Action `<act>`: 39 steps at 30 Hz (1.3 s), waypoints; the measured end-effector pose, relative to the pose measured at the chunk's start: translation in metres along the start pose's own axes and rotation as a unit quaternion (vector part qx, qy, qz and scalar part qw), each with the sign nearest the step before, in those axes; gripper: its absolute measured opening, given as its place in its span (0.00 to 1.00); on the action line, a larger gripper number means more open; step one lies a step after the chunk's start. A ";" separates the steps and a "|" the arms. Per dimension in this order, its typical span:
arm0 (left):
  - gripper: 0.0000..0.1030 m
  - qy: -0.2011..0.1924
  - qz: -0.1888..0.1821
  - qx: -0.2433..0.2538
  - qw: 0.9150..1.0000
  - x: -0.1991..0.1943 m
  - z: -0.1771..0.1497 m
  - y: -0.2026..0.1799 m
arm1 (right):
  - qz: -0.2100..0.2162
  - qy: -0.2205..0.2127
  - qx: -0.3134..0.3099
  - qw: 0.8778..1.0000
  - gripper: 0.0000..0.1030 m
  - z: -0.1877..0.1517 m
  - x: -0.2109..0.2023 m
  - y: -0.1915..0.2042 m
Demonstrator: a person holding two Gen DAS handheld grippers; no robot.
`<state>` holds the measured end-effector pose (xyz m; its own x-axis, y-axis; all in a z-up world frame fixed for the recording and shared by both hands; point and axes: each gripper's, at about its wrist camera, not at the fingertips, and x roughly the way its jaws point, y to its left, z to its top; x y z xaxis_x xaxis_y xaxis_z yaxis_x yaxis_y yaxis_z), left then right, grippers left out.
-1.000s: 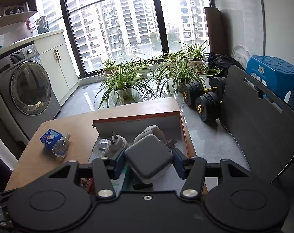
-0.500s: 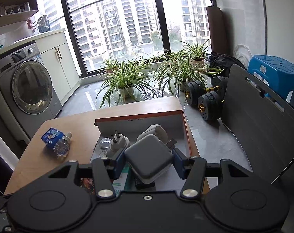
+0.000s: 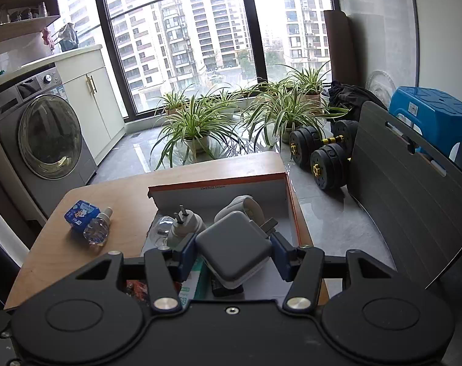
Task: Organize rigid objects
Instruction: 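Carry the red card pack and white charger over the cardboard box with both tools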
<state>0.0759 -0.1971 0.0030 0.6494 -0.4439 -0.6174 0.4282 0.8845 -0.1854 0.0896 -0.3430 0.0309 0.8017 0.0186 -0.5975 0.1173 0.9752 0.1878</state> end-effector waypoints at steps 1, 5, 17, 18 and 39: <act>0.58 0.000 0.000 0.000 1.000 0.000 0.000 0.000 | 0.000 0.000 0.000 1.000 0.61 0.000 0.000 0.000; 0.58 0.000 0.001 0.000 1.000 0.000 0.000 0.000 | 0.000 0.000 0.000 1.000 0.61 0.000 0.000 0.000; 0.58 0.002 0.004 -0.003 1.000 0.002 0.001 0.005 | -0.001 0.002 -0.001 1.000 0.61 -0.002 0.000 -0.001; 0.58 0.002 0.005 -0.003 1.000 0.003 0.002 0.005 | -0.002 0.001 -0.001 1.000 0.61 -0.001 0.000 0.000; 0.58 0.000 0.024 -0.015 1.000 0.009 0.013 0.016 | -0.004 0.011 -0.003 1.000 0.61 -0.013 0.001 -0.006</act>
<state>0.0963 -0.1888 0.0045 0.6690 -0.4008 -0.6259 0.3772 0.9087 -0.1786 0.0824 -0.3459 0.0188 0.7879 0.0152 -0.6156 0.1201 0.9767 0.1778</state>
